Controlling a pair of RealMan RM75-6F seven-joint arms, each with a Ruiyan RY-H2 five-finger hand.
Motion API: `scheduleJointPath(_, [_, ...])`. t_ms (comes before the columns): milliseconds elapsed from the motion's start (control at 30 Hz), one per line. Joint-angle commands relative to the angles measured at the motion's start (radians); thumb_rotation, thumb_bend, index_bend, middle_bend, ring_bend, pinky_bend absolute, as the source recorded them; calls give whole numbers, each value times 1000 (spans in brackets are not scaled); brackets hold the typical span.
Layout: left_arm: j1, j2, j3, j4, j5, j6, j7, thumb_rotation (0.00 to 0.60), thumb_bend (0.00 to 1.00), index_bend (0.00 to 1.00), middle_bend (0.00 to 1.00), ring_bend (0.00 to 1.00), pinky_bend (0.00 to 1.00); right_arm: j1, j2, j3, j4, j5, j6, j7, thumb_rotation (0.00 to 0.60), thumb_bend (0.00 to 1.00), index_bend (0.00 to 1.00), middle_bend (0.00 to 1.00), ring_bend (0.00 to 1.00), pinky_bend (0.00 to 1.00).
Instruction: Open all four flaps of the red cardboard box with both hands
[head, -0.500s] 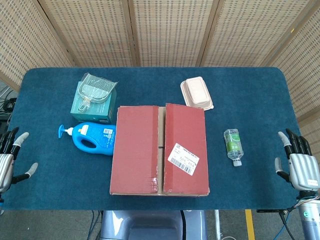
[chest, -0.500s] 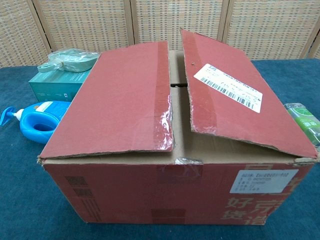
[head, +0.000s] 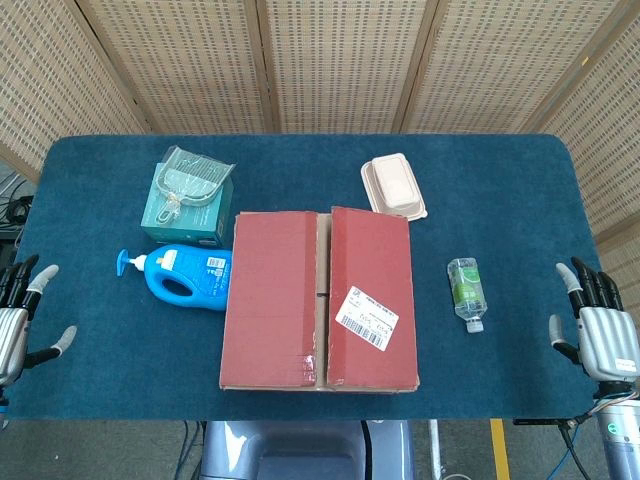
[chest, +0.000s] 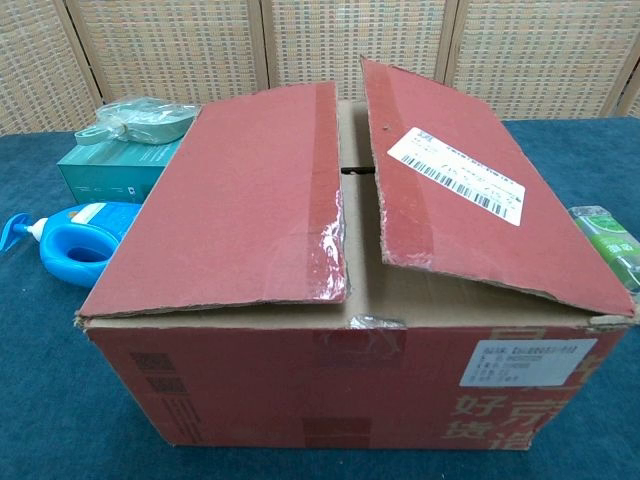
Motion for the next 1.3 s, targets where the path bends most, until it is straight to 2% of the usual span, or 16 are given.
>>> scheduleJointPath(33, [0,1,0,-2,1,1,1,499,296,116,0,0,0,-2,0,0,1,-1,3,5,600,592,0,2,0,0])
scheduleJointPath(500, [-8,4,-7,-15,-1,-3,15,502,304,117,0,0,0,8,15,5,0,-23,-7,51,600,592,0,6,0,0])
scheduleJointPath(633, [-10,10,-7,-21,-5,-5,36,555,318,116,0,0,0,25,33,7,-9,-52,-23,91,600,595,0,15,0,0])
scheduleJointPath(800, [-8,11,-3,-27,-13,-9,47,562,328,116,0,0,0,59,61,18,-13,-93,-51,158,600,614,42,65,0,0])
scheduleJointPath(967, [-7,20,6,-37,-23,-22,60,577,333,117,0,0,0,111,73,40,-4,-157,-69,262,600,723,101,108,0,0])
scheduleJointPath(1200, [-8,34,18,-52,-33,-44,61,581,340,117,0,0,0,192,90,66,-23,-218,-120,369,600,982,166,173,0,0])
scheduleJointPath(1300, [-8,35,27,-55,-28,-56,44,584,336,117,0,0,0,231,86,78,-34,-245,-136,416,600,1000,193,200,0,0])
